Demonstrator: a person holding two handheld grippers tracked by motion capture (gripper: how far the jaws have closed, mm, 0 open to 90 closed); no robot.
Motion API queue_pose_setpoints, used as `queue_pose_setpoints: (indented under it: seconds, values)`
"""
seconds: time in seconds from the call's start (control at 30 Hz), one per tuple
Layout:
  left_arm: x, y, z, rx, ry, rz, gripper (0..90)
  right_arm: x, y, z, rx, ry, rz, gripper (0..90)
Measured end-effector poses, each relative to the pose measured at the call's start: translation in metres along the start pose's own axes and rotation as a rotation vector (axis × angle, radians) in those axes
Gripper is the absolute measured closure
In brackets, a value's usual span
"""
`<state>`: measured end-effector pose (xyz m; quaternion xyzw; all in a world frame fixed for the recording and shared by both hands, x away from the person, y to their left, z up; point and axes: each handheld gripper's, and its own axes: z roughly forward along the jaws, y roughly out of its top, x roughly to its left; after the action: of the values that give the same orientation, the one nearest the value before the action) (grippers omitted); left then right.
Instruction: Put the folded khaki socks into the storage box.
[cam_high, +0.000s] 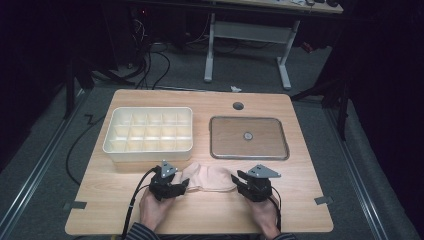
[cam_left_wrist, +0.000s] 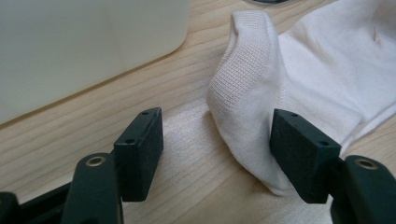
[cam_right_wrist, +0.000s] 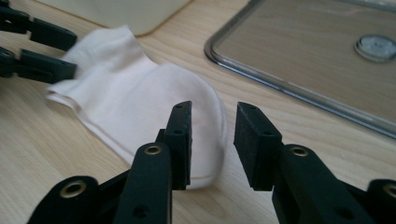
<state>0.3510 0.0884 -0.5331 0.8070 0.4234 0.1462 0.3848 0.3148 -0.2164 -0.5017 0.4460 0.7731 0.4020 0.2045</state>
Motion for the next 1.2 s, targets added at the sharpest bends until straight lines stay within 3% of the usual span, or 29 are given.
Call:
queue_pose_setpoints:
  seconds: [0.07,0.17,0.27,0.3,0.47,0.57,0.6,0.9,1.03,1.13,1.2]
  values:
    - [0.001,0.000,-0.001,0.006,-0.003,-0.014,37.0,0.008,0.005,-0.003,-0.030,0.013,-0.020,71.7]
    - [0.002,0.001,-0.003,0.007,0.003,-0.015,40.3,0.013,0.008,-0.001,-0.025,0.035,-0.032,74.7]
    - [0.003,0.001,-0.012,-0.052,0.009,-0.013,43.3,0.021,0.011,0.006,-0.013,0.072,-0.046,77.8]
    - [0.006,0.004,-0.015,-0.062,-0.011,-0.039,43.9,0.027,0.012,0.011,-0.002,0.093,-0.051,79.0]
    - [0.012,0.009,-0.016,-0.063,-0.046,-0.088,49.6,0.042,0.016,0.027,0.023,0.139,-0.069,81.4]
    - [0.012,0.010,-0.014,-0.049,-0.060,-0.093,52.0,0.046,0.018,0.035,0.033,0.158,-0.066,81.9]
    - [0.012,0.010,-0.011,-0.039,-0.089,-0.094,54.6,0.049,0.019,0.040,0.040,0.166,-0.065,82.2]
    - [0.009,0.009,-0.007,-0.021,-0.089,-0.107,55.9,0.061,0.020,0.057,0.071,0.167,-0.076,83.8]
    - [0.008,0.007,-0.005,-0.029,-0.120,-0.128,53.1,0.063,0.019,0.060,0.081,0.168,-0.082,84.0]
    - [0.005,0.006,-0.004,-0.020,-0.117,-0.098,51.2,0.065,0.017,0.064,0.099,0.164,-0.089,84.2]
    - [0.005,0.005,-0.001,0.018,-0.094,-0.081,48.7,0.066,0.014,0.067,0.109,0.165,-0.091,84.2]
